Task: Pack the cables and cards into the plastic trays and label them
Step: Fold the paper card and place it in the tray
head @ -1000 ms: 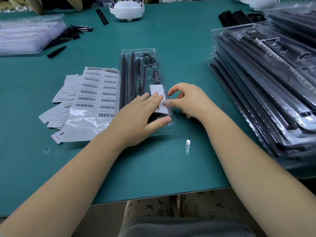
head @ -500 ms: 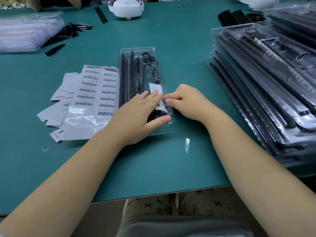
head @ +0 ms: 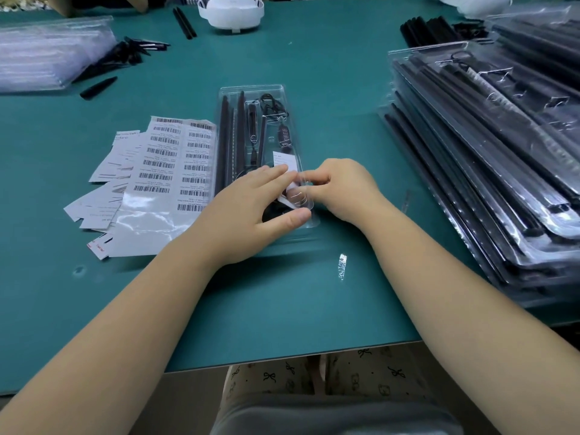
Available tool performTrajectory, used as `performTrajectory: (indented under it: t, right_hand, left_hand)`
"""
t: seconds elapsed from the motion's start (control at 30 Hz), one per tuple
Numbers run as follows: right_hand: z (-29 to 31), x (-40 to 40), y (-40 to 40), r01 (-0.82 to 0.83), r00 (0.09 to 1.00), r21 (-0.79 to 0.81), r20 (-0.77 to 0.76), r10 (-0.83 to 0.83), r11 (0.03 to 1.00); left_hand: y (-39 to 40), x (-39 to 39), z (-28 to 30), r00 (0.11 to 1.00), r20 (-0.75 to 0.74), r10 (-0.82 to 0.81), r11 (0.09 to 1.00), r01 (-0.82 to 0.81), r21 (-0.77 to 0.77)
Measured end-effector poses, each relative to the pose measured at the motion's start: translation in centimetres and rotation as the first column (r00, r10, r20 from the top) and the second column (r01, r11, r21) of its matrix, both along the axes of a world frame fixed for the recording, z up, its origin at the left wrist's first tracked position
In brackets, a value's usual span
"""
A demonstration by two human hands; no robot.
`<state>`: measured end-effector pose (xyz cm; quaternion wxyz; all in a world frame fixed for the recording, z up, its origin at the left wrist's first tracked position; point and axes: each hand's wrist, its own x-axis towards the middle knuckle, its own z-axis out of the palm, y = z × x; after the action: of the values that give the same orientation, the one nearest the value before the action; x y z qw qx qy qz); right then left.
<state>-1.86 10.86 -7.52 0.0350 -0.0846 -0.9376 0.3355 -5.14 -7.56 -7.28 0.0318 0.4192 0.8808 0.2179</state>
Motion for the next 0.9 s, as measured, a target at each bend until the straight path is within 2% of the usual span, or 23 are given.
performTrajectory:
  t: [0.1, 0.17, 0.33, 0.4, 0.47, 0.63, 0.77, 0.9]
  right_hand:
    - [0.8, 0.4, 0.4, -0.163, 0.983, 0.075, 0.093, 0.155, 0.984]
    - [1.4, 0.7, 0.4, -0.225, 0.968, -0.014, 0.112, 0.225, 0.974]
    - [0.7, 0.7, 0.7, 0.016, 1.0, -0.262, 0.027, -0.009, 0.965]
    - [0.6, 0.8, 1.5, 0.07, 0.997, -0.481, 0.019, -0.07, 0.874]
    - [0.8, 0.9, 2.2, 0.092, 0.996, -0.599, 0.04, -0.085, 0.795]
    - [1.6, 1.1, 1.4, 0.132, 0.976, -0.414, 0.212, -0.045, 0.901]
    - [2.5, 2.3, 1.0, 0.017, 0.924, -0.243, 0.374, 0.078, 0.97]
    - [2.7, 2.6, 0.1, 0.011, 0.927, -0.218, 0.369, 0.072, 0.976]
  left_hand:
    - [0.2, 0.1, 0.1, 1.0, -0.002, 0.012, 1.0, -0.012, 0.002]
    - [0.4, 0.2, 0.0, 1.0, -0.008, 0.022, 1.0, -0.022, -0.007]
    - [0.8, 0.2, 0.0, 0.995, -0.101, 0.018, 0.994, -0.029, -0.107]
    - [1.0, 0.2, 0.0, 0.991, -0.132, 0.004, 0.987, -0.026, -0.161]
    - [1.1, 0.3, 0.0, 0.984, -0.178, -0.018, 0.977, -0.02, -0.212]
    - [1.2, 0.3, -0.1, 0.987, -0.158, -0.026, 0.974, -0.01, -0.225]
    - [0.9, 0.2, -0.3, 0.995, -0.09, -0.043, 0.98, 0.024, -0.196]
    - [0.4, 0.0, -0.5, 0.999, -0.013, -0.042, 0.997, 0.04, -0.07]
